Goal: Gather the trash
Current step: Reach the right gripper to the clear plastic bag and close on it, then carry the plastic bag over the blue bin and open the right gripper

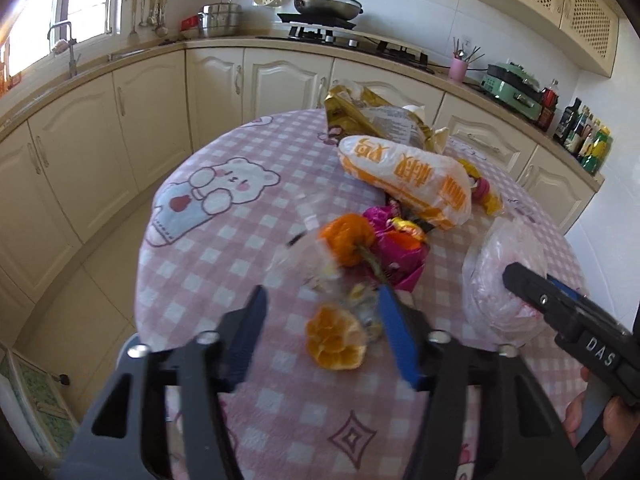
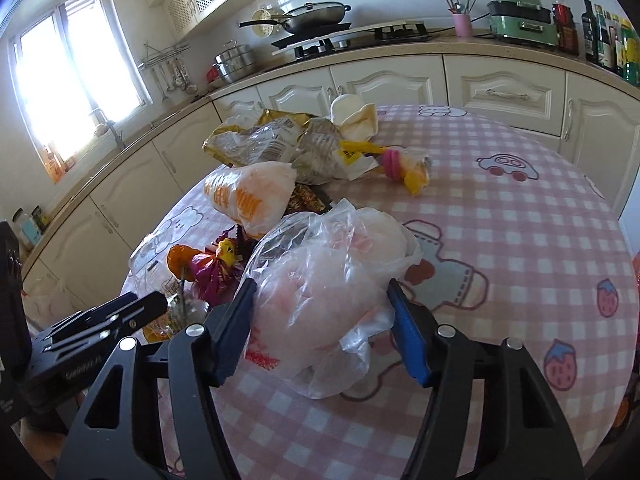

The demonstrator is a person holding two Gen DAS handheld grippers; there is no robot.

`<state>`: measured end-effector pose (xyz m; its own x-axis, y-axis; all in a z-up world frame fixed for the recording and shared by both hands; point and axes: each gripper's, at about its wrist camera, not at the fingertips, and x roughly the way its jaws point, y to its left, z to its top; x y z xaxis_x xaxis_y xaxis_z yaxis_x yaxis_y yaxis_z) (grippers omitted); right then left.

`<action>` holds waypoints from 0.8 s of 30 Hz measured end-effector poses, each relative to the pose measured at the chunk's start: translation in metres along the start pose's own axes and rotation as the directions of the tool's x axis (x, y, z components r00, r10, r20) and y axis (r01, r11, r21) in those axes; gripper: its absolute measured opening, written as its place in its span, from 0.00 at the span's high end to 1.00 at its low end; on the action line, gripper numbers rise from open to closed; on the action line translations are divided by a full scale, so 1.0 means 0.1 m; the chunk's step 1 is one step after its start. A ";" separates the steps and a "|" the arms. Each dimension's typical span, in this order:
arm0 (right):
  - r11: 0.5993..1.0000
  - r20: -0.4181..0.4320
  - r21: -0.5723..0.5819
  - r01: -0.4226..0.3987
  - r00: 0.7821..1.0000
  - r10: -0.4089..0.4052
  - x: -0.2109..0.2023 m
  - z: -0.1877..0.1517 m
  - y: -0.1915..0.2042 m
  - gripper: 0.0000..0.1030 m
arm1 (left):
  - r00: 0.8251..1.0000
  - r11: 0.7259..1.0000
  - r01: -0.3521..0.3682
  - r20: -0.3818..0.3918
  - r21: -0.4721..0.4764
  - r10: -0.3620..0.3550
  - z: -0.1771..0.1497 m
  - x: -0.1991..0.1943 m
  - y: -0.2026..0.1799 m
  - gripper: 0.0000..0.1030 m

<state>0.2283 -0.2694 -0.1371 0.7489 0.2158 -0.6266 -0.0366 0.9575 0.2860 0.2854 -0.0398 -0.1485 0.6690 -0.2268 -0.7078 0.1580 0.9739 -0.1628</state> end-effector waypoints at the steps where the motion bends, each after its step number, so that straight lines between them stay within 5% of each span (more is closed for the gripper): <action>1: 1.000 0.004 -0.002 0.005 1.000 -0.005 0.00 0.01 -0.01 0.41 | 1.000 1.000 0.007 0.003 -0.003 -0.007 0.01 0.00 0.00 0.79; 2: 1.000 0.011 -0.006 0.009 1.000 -0.009 -0.03 0.01 -0.01 0.41 | 1.000 1.000 0.018 0.006 -0.009 -0.018 0.02 -0.01 0.00 0.94; 12: 0.999 0.100 -0.025 0.028 0.995 -0.025 -0.31 0.11 0.10 0.43 | 0.972 0.980 0.192 0.146 -0.044 -0.184 0.10 -0.48 -0.04 0.95; 24: 0.989 0.170 -0.141 -0.041 0.983 0.065 -0.66 0.09 0.77 0.43 | 0.951 0.980 0.182 0.266 -0.078 -0.155 -0.08 -1.26 0.34 0.95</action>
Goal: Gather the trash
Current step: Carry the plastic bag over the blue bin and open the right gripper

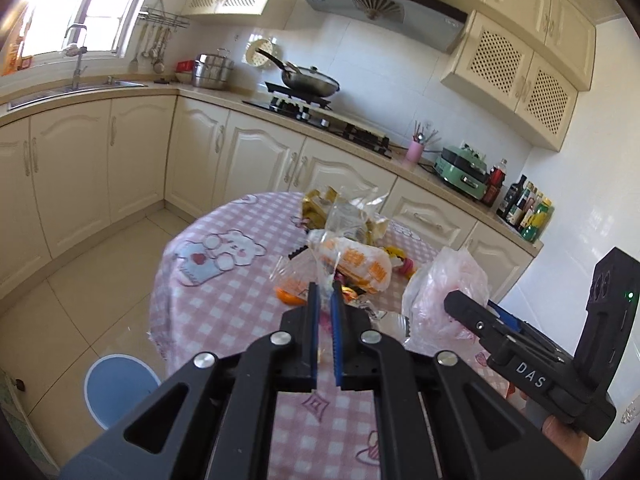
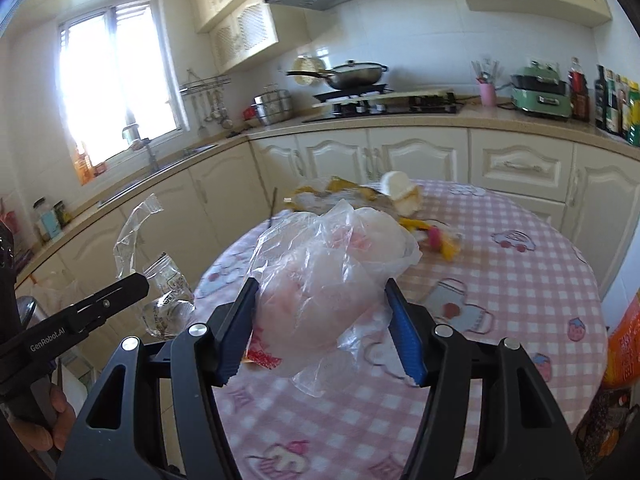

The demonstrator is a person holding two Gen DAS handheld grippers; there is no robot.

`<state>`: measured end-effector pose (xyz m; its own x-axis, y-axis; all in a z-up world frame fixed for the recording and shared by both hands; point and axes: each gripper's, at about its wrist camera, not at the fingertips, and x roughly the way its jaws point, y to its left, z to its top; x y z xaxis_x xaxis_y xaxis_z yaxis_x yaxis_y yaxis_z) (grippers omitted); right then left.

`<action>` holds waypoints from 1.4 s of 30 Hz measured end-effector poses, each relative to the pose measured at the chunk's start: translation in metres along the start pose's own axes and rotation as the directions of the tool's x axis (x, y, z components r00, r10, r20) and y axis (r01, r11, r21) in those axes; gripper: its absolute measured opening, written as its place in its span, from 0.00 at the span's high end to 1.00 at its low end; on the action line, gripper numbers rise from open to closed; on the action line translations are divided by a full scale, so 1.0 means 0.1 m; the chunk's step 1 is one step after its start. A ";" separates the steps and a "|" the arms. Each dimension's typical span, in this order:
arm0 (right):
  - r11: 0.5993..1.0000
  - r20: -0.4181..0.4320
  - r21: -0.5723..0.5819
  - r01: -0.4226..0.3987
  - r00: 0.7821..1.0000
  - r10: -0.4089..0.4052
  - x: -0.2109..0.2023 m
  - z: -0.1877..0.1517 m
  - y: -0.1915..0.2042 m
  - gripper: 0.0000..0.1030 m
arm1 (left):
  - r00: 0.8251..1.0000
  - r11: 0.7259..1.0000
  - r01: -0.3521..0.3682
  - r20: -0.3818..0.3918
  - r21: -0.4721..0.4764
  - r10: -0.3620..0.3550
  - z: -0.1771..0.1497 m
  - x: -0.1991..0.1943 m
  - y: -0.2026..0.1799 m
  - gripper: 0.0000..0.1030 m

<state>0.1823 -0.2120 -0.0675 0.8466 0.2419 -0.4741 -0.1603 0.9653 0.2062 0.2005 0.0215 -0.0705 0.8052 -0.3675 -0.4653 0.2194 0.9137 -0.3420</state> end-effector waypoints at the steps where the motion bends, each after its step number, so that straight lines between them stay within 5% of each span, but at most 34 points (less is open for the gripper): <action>1: 1.000 -0.002 -0.017 -0.019 1.000 0.019 0.02 0.00 0.12 0.43 | 1.000 1.000 -0.014 0.007 -0.005 0.014 0.00 -0.06 0.06 0.95; 7: 0.981 -0.078 -0.117 -0.155 0.986 0.147 0.34 -0.11 0.91 0.43 | 0.985 0.983 -0.169 0.020 -0.070 0.171 -0.09 -0.42 0.68 0.95; 16: 0.917 -0.290 -0.205 -0.341 0.916 0.276 1.30 -0.56 2.03 0.43 | 0.914 0.886 -0.406 -0.119 -0.226 0.388 -0.44 -0.47 2.04 0.95; 22: 0.897 -0.392 -0.221 -0.382 0.877 0.277 1.97 -0.90 2.49 0.43 | 0.864 0.826 -0.496 -0.249 -0.268 0.438 -0.70 -0.16 2.82 0.94; 27: 0.908 -0.433 -0.221 -0.357 0.870 0.237 2.38 -1.07 2.59 0.43 | 0.848 0.808 -0.514 -0.313 -0.287 0.428 -0.80 0.23 3.33 0.92; 31: 0.915 -0.457 -0.223 -0.337 0.865 0.208 2.56 -1.15 2.61 0.42 | 0.846 0.801 -0.516 -0.327 -0.304 0.422 -0.82 0.41 3.50 0.59; 42: 0.914 -0.509 -0.213 -0.346 0.838 0.198 2.86 -1.35 2.73 0.42 | 0.821 0.764 -0.556 -0.358 -0.328 0.445 -1.03 0.39 3.76 0.47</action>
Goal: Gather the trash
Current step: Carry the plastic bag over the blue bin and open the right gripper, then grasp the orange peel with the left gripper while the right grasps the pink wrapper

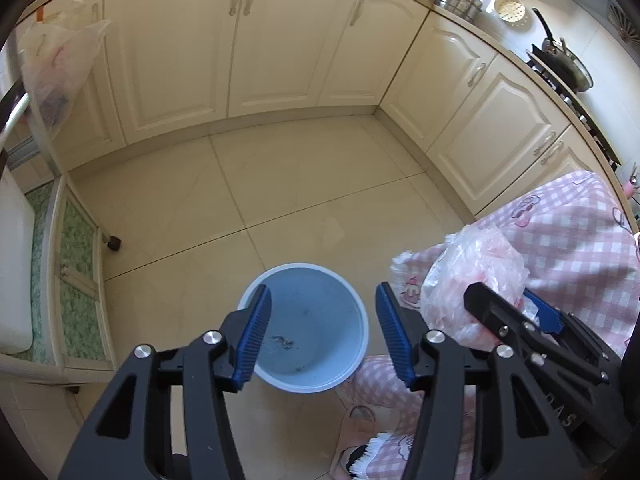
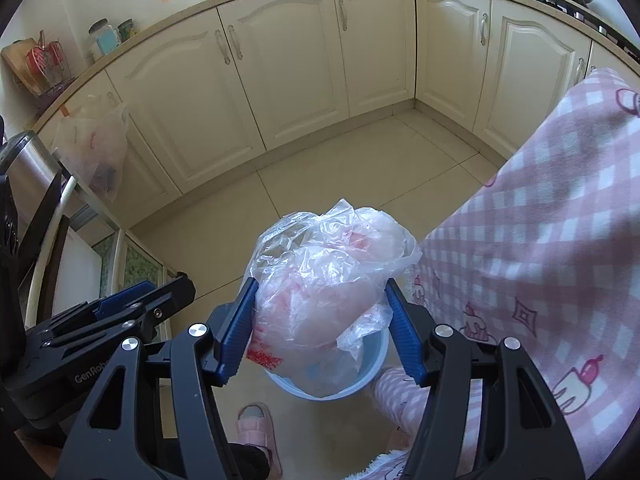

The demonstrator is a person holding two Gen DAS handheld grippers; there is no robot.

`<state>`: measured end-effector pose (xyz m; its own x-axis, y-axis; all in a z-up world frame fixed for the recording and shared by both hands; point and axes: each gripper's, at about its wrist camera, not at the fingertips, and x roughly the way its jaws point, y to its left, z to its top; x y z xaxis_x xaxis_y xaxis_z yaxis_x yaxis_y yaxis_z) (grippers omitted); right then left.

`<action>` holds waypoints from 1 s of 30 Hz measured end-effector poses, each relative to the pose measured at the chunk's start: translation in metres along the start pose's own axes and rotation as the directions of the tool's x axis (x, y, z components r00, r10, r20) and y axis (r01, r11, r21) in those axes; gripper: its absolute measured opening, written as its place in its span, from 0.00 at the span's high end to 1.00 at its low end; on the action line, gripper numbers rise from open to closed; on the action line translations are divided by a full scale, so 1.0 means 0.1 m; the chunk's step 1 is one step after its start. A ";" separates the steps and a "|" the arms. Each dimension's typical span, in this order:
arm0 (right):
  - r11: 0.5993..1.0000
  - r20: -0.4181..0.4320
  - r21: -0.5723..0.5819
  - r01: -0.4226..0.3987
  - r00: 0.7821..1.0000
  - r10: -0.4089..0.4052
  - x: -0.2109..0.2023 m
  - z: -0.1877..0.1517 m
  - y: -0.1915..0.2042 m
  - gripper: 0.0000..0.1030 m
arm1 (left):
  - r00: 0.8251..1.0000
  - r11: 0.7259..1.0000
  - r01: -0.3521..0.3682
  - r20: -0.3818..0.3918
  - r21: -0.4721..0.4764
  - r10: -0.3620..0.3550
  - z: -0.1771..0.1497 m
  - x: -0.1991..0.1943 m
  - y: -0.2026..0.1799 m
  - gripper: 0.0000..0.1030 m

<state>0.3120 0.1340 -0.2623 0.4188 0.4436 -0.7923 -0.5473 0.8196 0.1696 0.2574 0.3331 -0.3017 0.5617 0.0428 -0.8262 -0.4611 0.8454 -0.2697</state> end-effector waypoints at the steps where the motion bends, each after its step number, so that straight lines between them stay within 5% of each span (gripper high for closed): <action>1: 1.000 0.000 0.000 -0.003 1.000 0.003 0.01 0.01 -0.01 0.42 | 1.000 1.000 -0.004 -0.001 -0.006 0.004 -0.01 -0.01 0.03 0.47; 12: 0.997 0.105 0.035 -0.063 0.993 0.060 -0.16 0.22 0.03 0.32 | 0.996 0.999 -0.020 0.080 -0.038 0.023 0.09 -0.44 0.13 0.40; 20: 1.000 0.197 0.026 0.014 0.980 -0.019 -0.77 0.18 -0.01 0.30 | 0.990 0.999 0.031 0.139 0.013 -0.032 0.04 -0.92 -0.20 0.40; 30: 0.989 0.376 0.083 0.121 0.915 -0.143 -2.08 -0.18 -0.40 0.27 | 0.959 0.979 0.114 0.238 0.172 -0.153 -0.26 -1.71 -1.12 0.35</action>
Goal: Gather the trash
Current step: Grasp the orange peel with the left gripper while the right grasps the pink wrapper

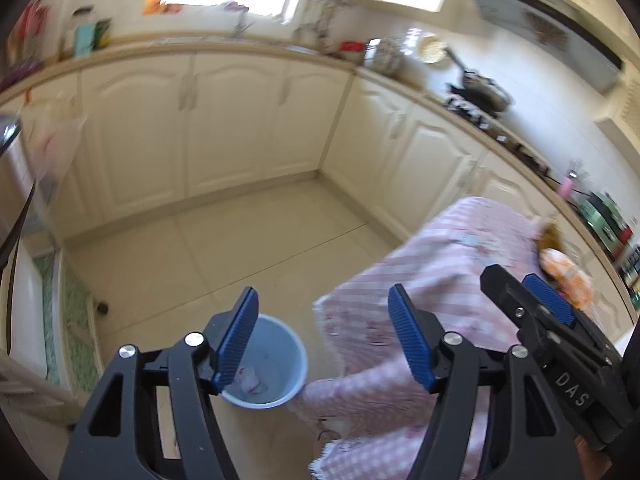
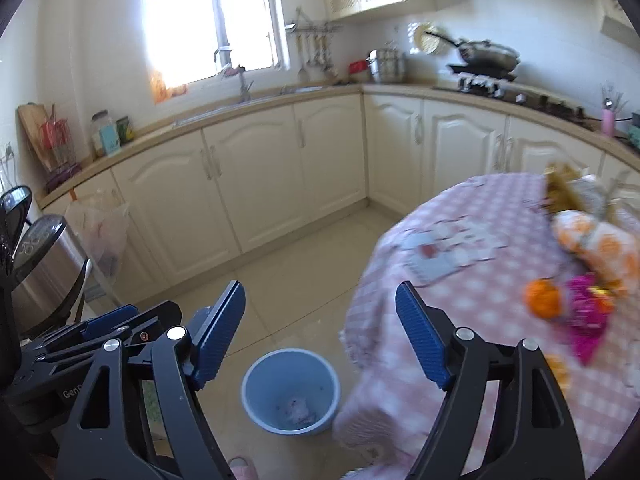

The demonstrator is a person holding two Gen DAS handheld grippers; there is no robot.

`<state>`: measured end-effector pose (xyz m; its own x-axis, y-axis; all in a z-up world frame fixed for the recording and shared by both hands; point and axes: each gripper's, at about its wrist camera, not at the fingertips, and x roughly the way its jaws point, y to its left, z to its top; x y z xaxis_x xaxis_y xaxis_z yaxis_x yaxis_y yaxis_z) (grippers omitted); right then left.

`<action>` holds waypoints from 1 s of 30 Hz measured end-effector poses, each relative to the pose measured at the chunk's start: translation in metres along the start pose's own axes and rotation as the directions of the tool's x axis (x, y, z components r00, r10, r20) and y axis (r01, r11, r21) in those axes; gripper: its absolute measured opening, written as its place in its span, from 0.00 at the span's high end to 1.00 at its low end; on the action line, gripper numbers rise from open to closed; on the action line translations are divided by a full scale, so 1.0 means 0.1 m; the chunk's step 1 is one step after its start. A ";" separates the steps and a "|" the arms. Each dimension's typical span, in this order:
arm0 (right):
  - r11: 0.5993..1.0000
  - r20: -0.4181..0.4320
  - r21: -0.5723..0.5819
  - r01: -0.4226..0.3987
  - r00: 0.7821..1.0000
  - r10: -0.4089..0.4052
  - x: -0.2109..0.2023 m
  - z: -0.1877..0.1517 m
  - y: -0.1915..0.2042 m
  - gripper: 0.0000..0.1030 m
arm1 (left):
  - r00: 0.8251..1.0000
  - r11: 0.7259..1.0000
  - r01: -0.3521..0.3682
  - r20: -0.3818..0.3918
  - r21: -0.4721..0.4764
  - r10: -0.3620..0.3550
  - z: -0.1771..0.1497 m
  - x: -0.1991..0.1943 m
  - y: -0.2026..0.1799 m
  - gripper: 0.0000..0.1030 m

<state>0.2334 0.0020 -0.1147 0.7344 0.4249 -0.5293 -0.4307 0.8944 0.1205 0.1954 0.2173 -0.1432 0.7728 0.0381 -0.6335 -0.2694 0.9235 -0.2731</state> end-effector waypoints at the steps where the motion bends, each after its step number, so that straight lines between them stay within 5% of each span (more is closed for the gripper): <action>1: 1.000 0.014 0.002 0.020 1.000 -0.020 -0.10 0.00 -0.08 0.26 | 1.000 1.000 0.015 0.009 0.023 -0.015 -0.02 -0.07 -0.15 0.34; 8: 0.983 0.055 0.086 0.162 0.984 -0.167 -0.73 -0.16 -0.91 0.26 | 0.991 0.975 0.132 -0.035 0.179 -0.128 -0.23 -0.18 -1.15 0.33; 17: 0.928 -0.002 0.223 0.297 0.952 -0.305 -1.05 -0.47 -1.83 0.24 | 0.962 0.896 0.256 -0.186 0.362 -0.199 -0.63 0.10 -2.26 0.33; 30: 0.923 -0.078 0.249 0.293 0.956 -0.283 -0.94 -0.55 -2.19 0.24 | 0.960 0.876 0.223 -0.253 0.428 -0.121 -0.77 0.62 -2.58 0.36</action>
<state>0.2295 -0.2414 -0.1378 0.7827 0.1425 -0.6059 -0.0516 0.9849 0.1650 0.2683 -0.0482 -0.1676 0.6290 -0.1716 -0.7583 0.1823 0.9807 -0.0708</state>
